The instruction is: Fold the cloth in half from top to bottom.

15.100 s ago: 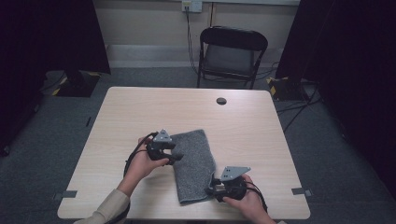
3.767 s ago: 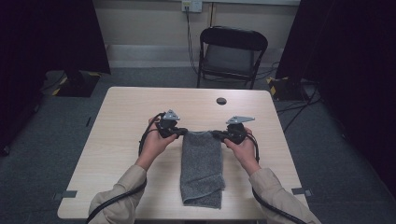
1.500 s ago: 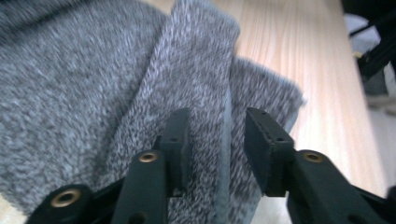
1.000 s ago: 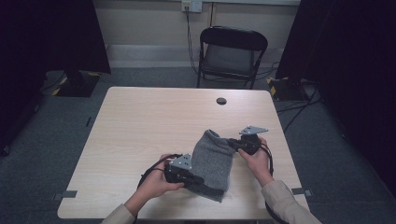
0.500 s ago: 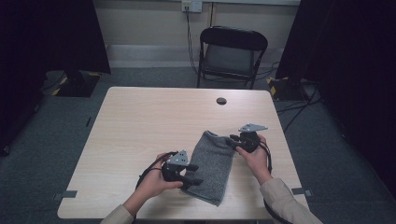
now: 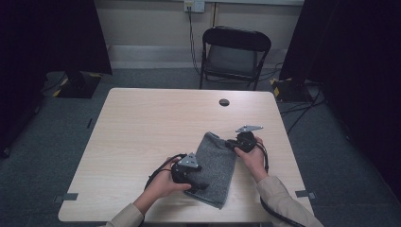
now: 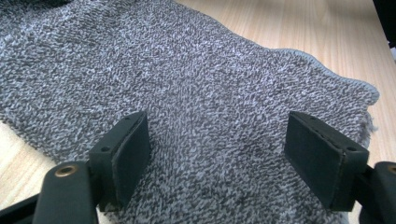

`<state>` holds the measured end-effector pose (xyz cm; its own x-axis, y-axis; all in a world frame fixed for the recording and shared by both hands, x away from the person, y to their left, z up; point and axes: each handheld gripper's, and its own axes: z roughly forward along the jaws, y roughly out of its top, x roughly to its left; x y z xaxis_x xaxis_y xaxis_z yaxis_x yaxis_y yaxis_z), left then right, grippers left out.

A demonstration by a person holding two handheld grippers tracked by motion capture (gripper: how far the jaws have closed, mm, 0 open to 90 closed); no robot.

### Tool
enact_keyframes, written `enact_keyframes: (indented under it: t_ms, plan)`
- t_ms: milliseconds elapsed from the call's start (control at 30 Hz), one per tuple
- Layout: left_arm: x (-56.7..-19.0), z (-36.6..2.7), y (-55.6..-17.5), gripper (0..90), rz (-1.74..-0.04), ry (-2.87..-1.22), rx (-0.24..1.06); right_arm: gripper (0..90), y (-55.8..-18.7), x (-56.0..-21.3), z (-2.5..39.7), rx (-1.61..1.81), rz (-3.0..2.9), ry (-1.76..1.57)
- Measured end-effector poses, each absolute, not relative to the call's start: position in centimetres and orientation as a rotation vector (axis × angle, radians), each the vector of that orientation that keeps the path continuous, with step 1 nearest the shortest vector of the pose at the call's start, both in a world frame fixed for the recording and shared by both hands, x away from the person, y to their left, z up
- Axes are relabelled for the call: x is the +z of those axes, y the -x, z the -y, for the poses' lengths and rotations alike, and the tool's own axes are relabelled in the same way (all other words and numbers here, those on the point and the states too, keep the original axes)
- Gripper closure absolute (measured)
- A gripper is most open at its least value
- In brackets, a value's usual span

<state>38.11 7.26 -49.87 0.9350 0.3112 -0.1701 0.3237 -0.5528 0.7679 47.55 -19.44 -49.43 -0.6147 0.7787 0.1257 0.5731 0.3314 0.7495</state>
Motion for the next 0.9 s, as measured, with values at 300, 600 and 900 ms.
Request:
enact_keyframes:
  t_ms: [300,600,900]
  plan:
    - [-49.9,-7.3,-37.9,23.9,-0.463,-2.196,0.012,86.4,-44.7,-45.7,19.0,1.385,-2.292,-1.035]
    - [-49.9,-7.6,-37.9,25.2,-0.516,-2.181,0.044,86.3,-38.5,-45.7,17.8,1.485,-2.381,-0.871]
    - [-49.9,-7.5,-37.8,25.4,-0.522,-2.187,0.068,86.0,-36.0,-48.0,17.7,1.448,-2.489,-0.844]
